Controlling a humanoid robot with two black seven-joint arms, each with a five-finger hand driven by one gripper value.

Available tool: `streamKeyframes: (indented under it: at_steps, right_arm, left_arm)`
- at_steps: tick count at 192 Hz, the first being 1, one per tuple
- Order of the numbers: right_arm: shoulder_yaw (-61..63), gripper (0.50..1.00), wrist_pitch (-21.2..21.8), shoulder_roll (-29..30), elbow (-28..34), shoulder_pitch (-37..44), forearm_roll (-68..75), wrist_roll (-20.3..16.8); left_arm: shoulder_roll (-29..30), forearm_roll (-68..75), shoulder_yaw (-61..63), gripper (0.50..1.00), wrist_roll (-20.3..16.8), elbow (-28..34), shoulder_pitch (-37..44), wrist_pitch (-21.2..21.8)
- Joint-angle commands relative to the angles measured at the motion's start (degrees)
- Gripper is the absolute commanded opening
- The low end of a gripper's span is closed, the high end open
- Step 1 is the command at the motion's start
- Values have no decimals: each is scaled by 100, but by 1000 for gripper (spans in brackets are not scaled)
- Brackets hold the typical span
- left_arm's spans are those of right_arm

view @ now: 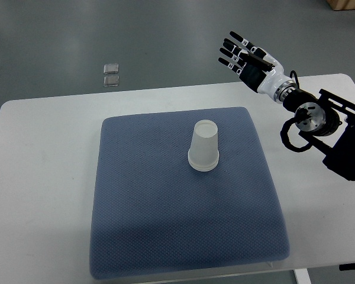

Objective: Stack paper cups

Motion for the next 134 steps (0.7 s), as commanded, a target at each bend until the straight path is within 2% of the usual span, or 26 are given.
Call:
streamKeyframes:
  at_steps: [1,22,69,134]
  right_arm:
    - [206,915,301,126,-230,-185,-1,21]
    - [338,915,679,187,-564,-343,8,30]
    - [549,924,1206,372,-1030,-695,8,30]
    - [549,924,1426,451,-1144,-827,-1,56]
  left_arm:
    - [0,-3,-1,1000,0,0,3,1]
    - [0,6,-1,1000,0,0,3,1]
    - [0,6,-1,1000,0,0,3,1]
    - [0,-3,-1,1000,0,0,3,1]
